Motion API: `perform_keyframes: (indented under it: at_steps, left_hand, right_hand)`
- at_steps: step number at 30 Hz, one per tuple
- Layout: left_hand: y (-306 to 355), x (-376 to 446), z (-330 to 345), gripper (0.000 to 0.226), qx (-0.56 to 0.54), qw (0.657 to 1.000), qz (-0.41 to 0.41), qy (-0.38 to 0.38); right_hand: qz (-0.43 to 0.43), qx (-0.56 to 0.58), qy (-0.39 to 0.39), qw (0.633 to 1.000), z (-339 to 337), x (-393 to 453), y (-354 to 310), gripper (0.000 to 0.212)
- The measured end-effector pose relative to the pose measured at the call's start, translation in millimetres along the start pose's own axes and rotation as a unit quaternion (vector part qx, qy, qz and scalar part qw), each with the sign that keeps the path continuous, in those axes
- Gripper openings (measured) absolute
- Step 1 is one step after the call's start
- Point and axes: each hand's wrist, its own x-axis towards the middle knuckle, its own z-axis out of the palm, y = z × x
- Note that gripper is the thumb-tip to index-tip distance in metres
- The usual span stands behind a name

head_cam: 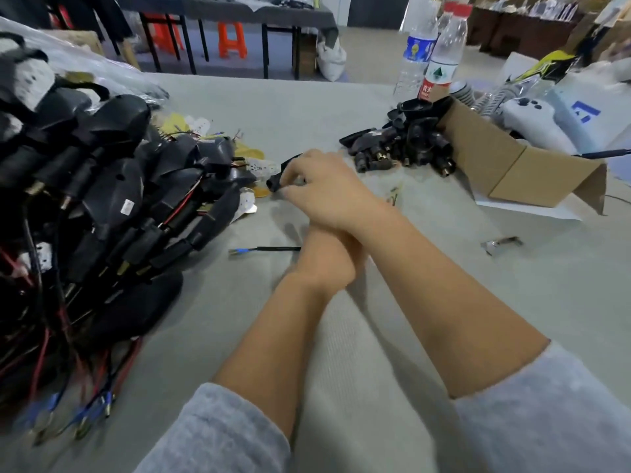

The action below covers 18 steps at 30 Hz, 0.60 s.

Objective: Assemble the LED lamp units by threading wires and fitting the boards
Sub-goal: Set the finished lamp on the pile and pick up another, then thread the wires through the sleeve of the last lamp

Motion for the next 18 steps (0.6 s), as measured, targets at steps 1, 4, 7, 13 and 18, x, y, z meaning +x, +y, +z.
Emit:
perform_keyframes:
  at_steps: [1,4,7,13,18]
  left_hand:
    - [4,1,-4,0.027,-0.032,0.999,0.015,0.004]
    - [3,15,-22,0.036,-0.076,0.981,0.034,0.173]
    - [-8,18,-42,0.021,-0.116,0.959,-0.027,0.256]
    - [0,15,-42,0.021,-0.246,0.936,-0.049,0.247]
    - [4,17,-51,0.024,-0.498,0.851,-0.083,0.144]
  right_hand:
    - [0.018,0.017,-0.04,0.999,1,11,-4,0.019]
    - [0.085,0.092,-0.077,0.989,1,35,-6,0.01]
    - [0.103,0.079,-0.106,0.986,8,43,-3,0.01]
    - [0.105,0.102,-0.043,0.988,10,21,7,0.027]
    - [0.055,0.133,0.151,0.978,-3,-22,8,0.02]
